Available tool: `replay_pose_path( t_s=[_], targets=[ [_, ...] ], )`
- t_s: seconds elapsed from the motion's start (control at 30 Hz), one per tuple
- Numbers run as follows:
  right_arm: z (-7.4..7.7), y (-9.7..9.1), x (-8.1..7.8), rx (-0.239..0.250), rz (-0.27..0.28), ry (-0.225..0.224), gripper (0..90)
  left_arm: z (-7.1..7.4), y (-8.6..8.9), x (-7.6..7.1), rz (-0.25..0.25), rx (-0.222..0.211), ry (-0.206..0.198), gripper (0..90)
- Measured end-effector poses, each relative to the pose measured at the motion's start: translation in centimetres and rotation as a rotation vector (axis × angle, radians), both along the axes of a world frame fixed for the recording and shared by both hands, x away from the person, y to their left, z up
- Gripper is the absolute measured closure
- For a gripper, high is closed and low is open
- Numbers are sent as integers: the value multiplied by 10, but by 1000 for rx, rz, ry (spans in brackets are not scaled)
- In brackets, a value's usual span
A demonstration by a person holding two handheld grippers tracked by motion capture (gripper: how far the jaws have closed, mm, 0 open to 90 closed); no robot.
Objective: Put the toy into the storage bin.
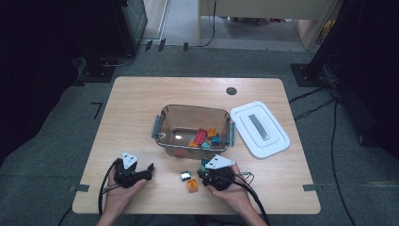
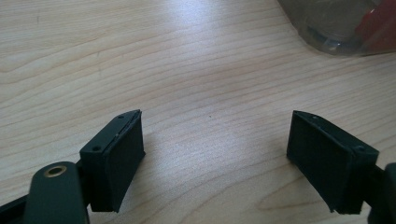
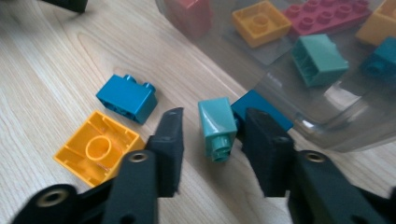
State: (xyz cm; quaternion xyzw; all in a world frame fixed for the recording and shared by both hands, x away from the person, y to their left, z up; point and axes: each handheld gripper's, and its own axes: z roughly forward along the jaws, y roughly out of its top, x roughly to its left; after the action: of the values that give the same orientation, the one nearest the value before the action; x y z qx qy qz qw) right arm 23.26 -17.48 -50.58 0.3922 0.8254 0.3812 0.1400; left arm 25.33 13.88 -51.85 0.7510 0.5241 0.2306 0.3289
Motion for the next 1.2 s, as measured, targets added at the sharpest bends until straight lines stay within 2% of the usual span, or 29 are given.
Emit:
replay_pose_path(
  t_s=[0.13,0.37,0.5,0.67,0.77,1.0,1.2],
  targets=[
    [-3,0,-1,-7,13,-8,757,0,0,1,9,1,2,162],
    [5,-12,-4,32,36,-13,763,0,0,1,12,4,9,130],
    [9,-27,-5,31,25,-4,763,-1,-1,2,20,5,13,105],
    [13,-48,-6,14,-2,11,761,-1,-1,3,19,5,16,93],
    [16,-60,-6,-15,-31,9,759,-1,-1,3,16,6,15,93],
    [18,-88,-3,13,-108,36,757,-1,-1,3,16,1,16,93],
    [23,-107,-1,34,-158,36,756,-1,-1,3,27,6,16,88]
  ],
)
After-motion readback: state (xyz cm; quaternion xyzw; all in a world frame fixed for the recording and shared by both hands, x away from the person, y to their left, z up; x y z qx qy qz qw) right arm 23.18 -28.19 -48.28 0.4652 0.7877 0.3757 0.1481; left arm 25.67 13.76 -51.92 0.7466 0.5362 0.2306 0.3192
